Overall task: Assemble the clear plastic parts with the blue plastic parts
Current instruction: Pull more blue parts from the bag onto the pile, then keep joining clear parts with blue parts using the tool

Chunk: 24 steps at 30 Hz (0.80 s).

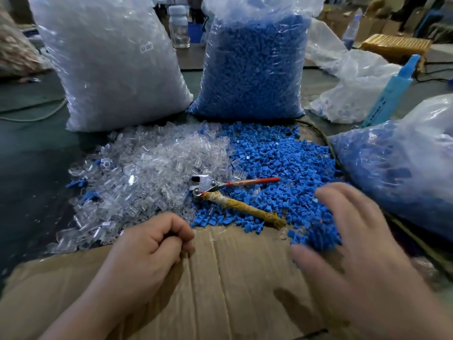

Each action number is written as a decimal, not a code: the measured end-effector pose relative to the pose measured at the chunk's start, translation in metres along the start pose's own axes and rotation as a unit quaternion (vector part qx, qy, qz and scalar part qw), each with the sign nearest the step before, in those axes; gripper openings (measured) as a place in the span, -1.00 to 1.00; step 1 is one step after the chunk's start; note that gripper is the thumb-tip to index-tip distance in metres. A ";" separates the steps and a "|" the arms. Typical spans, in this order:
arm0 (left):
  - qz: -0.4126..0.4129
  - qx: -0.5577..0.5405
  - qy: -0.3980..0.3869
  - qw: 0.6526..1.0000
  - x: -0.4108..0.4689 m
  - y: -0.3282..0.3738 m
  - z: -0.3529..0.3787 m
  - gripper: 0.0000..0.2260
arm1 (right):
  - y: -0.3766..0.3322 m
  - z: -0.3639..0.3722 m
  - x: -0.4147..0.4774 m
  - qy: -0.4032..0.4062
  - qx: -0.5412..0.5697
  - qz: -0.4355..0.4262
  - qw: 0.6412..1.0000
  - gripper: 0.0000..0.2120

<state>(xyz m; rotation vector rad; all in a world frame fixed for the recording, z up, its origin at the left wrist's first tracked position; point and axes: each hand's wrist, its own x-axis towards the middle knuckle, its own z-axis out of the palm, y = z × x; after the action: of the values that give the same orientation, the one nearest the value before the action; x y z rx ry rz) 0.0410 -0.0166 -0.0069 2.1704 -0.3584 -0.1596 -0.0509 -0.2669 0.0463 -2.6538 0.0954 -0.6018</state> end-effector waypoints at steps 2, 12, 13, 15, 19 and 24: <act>-0.004 -0.009 0.001 1.000 0.001 -0.001 -0.001 -0.58 | -0.002 0.031 -0.030 -0.013 -0.017 -0.019 1.000 -0.34; 0.003 0.008 -0.019 1.000 0.002 -0.003 -0.002 -0.62 | 0.026 0.051 -0.010 -0.176 -0.161 0.148 0.960 0.13; 0.003 0.007 -0.021 1.000 0.002 -0.002 -0.003 -0.62 | 0.029 0.053 -0.005 -0.174 -0.157 0.140 0.962 0.11; 0.003 0.010 -0.020 1.000 0.002 -0.001 -0.003 -0.62 | 0.036 0.057 0.006 -0.164 -0.163 0.116 0.966 0.08; 0.005 0.009 -0.020 1.000 0.003 -0.003 -0.003 -0.63 | 0.044 0.062 0.019 -0.189 -0.203 0.079 0.958 0.00; 0.002 0.007 -0.026 1.000 0.003 -0.002 -0.003 -0.64 | 0.039 0.055 0.004 -0.185 -0.189 0.062 0.962 -0.19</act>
<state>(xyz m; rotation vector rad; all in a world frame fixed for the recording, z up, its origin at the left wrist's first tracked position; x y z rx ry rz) 0.0448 -0.0140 -0.0061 2.1827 -0.3947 -0.2122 -0.0229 -0.2825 -0.0134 -3.0477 0.2887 -0.0377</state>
